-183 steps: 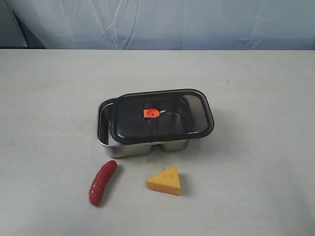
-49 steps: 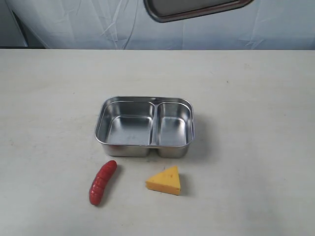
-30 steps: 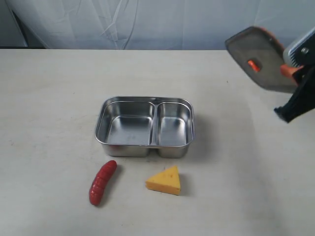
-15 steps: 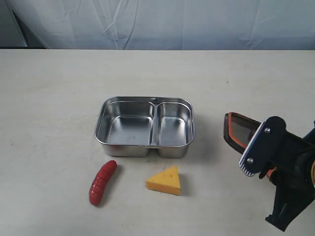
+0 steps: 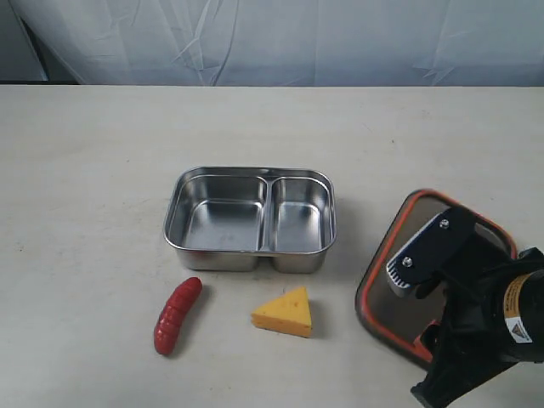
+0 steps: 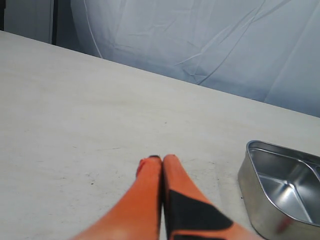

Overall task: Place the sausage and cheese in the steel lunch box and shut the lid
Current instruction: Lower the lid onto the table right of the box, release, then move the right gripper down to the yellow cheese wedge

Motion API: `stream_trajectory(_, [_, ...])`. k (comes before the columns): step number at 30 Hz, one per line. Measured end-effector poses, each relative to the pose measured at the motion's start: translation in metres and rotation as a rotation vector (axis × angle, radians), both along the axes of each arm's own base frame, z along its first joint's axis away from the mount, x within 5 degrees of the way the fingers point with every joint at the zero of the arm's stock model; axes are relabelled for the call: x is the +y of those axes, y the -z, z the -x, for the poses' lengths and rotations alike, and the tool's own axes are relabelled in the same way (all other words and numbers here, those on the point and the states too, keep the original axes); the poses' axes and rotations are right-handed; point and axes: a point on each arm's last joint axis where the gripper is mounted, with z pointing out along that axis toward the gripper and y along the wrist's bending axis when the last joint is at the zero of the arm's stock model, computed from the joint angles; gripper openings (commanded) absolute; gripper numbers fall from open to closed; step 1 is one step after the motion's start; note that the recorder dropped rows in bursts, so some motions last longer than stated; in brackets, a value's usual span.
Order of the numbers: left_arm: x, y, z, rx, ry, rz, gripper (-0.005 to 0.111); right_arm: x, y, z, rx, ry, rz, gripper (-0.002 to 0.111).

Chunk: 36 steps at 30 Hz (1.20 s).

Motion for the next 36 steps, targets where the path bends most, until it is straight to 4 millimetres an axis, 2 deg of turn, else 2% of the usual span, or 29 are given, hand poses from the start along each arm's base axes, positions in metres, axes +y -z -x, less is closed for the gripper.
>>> stream_trajectory(3, [0.000, 0.000, 0.000, 0.000, 0.000, 0.000, 0.000, 0.003, 0.002, 0.000, 0.027, 0.021, -0.010, 0.055])
stream_trajectory(7, [0.000, 0.000, 0.000, 0.000, 0.000, 0.000, 0.000, 0.015, -0.013, -0.004, 0.054, 0.073, -0.099, 0.055])
stream_trajectory(12, [0.000, 0.000, 0.000, 0.000, 0.000, 0.000, 0.000, 0.046, -0.043, -0.005, 0.047, 0.007, -0.254, 0.055])
stream_trajectory(16, [0.000, 0.000, 0.000, 0.000, 0.000, 0.000, 0.000, 0.074, -0.055, -0.005, 0.050, -0.058, -0.293, 0.055])
stream_trajectory(19, [0.000, 0.000, 0.000, 0.000, 0.000, 0.000, 0.000, 0.096, -0.050, -0.007, 0.086, -0.079, -0.279, 0.055])
stream_trajectory(22, [0.000, 0.000, 0.000, 0.000, 0.000, 0.000, 0.000, 0.120, -0.037, -0.010, 0.121, -0.105, -0.236, 0.055])
stream_trajectory(26, [0.000, 0.000, 0.000, 0.000, 0.000, 0.000, 0.000, 0.144, -0.020, -0.011, 0.111, -0.238, -0.154, 0.055])
stream_trajectory(30, [0.000, 0.000, 0.000, 0.000, 0.000, 0.000, 0.000, 0.157, -0.003, -0.012, 0.099, -0.325, -0.081, 0.055])
stream_trajectory(36, [0.000, 0.000, 0.000, 0.000, 0.000, 0.000, 0.000, 0.160, 0.014, -0.018, 0.067, -0.398, 0.007, 0.055])
